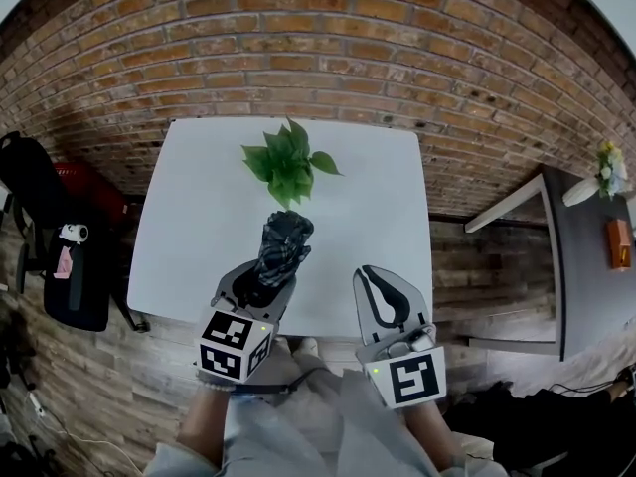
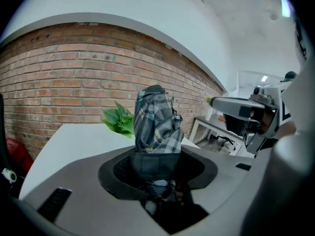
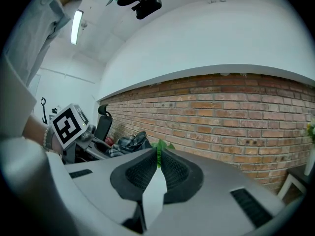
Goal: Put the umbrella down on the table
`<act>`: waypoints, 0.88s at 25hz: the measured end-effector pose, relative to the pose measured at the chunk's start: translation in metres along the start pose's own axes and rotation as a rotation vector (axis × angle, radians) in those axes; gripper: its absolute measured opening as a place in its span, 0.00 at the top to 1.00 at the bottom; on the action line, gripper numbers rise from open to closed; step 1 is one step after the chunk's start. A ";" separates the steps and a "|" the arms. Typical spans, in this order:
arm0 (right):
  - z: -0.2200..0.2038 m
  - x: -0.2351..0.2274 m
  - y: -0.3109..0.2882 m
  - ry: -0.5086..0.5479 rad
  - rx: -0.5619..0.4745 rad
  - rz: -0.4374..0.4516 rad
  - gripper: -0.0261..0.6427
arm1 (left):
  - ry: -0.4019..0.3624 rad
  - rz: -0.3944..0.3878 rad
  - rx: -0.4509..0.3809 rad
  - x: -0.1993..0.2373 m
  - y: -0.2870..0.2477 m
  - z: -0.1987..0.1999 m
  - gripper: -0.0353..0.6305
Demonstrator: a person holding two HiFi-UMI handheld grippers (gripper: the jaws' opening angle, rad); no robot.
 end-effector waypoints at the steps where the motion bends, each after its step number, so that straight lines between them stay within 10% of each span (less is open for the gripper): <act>1: -0.002 -0.001 -0.002 -0.001 0.003 0.001 0.88 | 0.006 0.000 0.013 0.001 -0.005 -0.002 0.62; 22: -0.034 -0.009 -0.033 -0.038 0.079 0.004 0.88 | 0.016 0.058 0.346 0.040 -0.101 -0.059 0.62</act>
Point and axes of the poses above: the fingertips, and each gripper's own axes: y backward along the fingers, x to its left, z out of its top, the point moved 6 cm from there along y, backward along the fingers, and after that the axes turned 6 degrees about z, right-handed, at the moved point
